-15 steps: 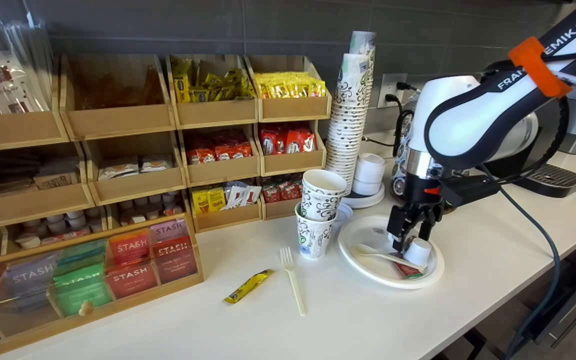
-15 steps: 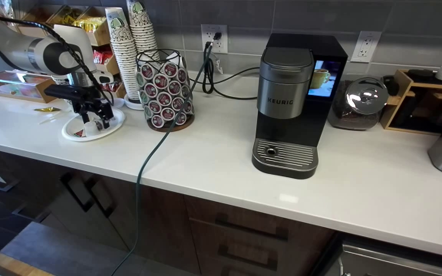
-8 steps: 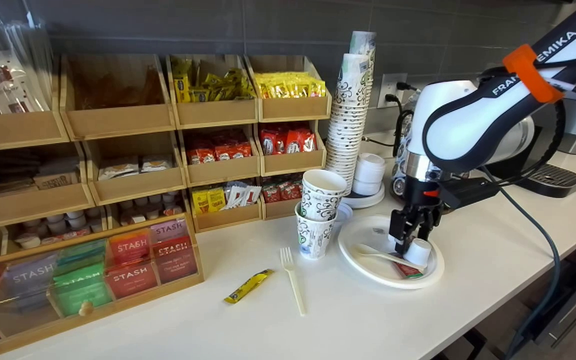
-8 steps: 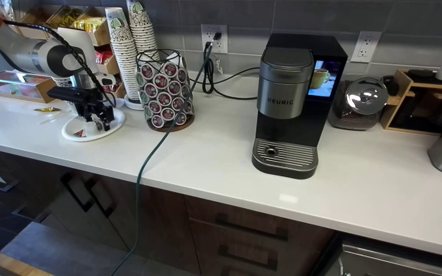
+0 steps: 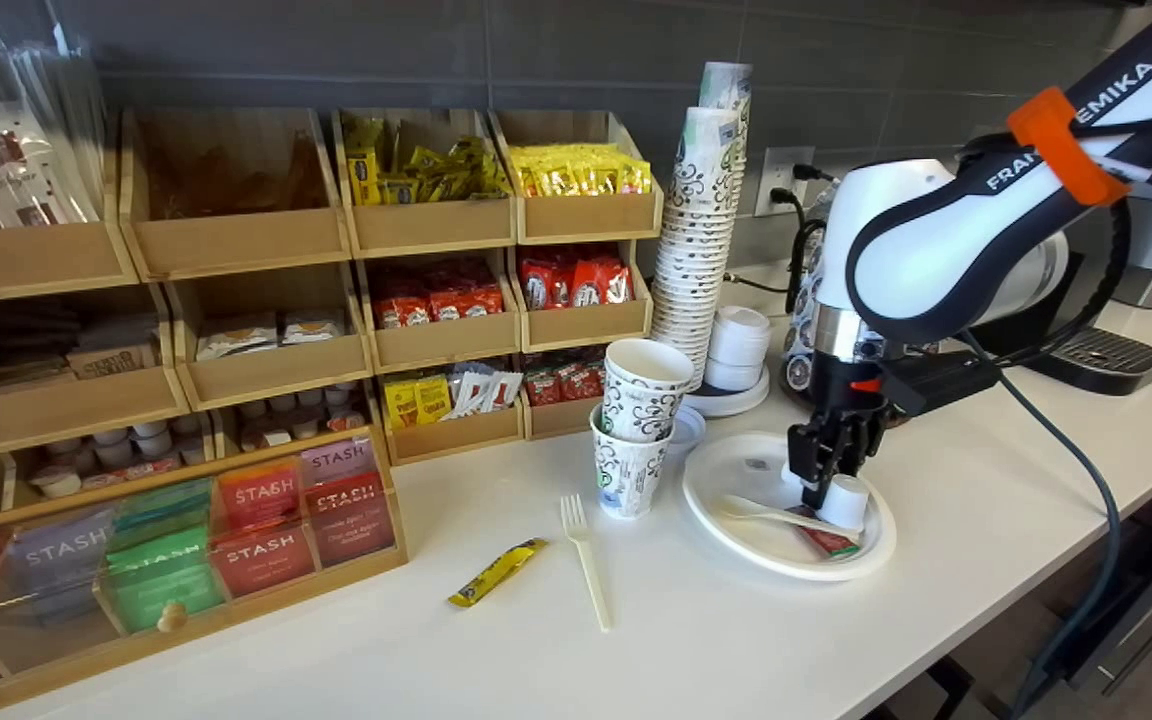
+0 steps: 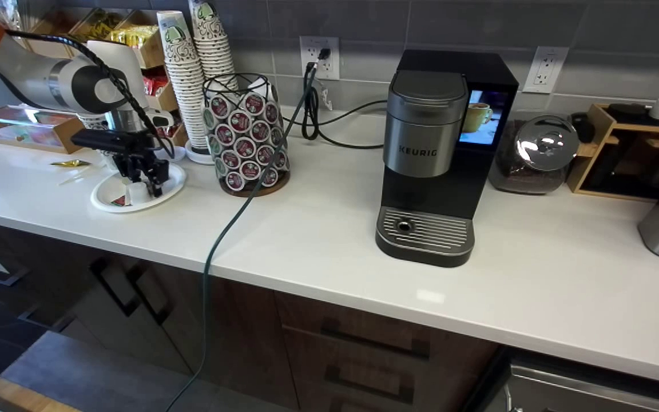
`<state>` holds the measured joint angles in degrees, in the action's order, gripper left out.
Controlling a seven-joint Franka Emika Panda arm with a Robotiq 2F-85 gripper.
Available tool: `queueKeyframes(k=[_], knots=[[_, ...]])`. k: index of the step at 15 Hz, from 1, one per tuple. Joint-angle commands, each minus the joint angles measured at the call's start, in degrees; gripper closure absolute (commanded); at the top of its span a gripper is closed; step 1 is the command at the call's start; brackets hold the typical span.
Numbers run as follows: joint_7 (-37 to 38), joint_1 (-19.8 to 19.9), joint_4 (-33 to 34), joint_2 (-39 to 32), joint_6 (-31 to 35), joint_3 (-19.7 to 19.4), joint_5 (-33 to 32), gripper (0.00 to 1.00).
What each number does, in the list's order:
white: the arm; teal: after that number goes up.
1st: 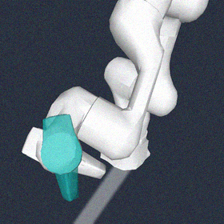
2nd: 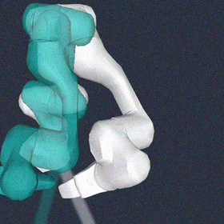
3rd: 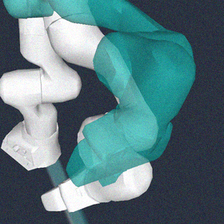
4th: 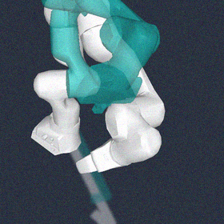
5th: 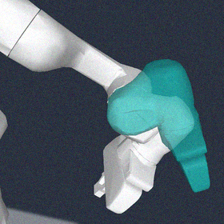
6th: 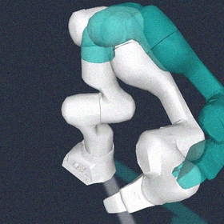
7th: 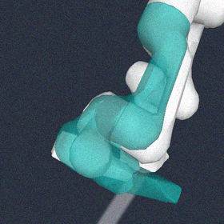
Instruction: Put one coffee pod from the white plate on the stand
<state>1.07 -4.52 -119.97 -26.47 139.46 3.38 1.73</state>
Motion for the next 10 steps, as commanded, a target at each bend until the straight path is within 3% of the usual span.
queueKeyframes(k=[1,6,10], knots=[[0.6,-0.4,-0.3,1.0,-1.3,-0.2,-0.9,0.71],[0.4,0.1,-3.2,6.8,-0.3,-0.4,-1.0,0.71],[0.1,0.4,-5.5,13.7,-9.5,-1.2,-2.3,0.71]])
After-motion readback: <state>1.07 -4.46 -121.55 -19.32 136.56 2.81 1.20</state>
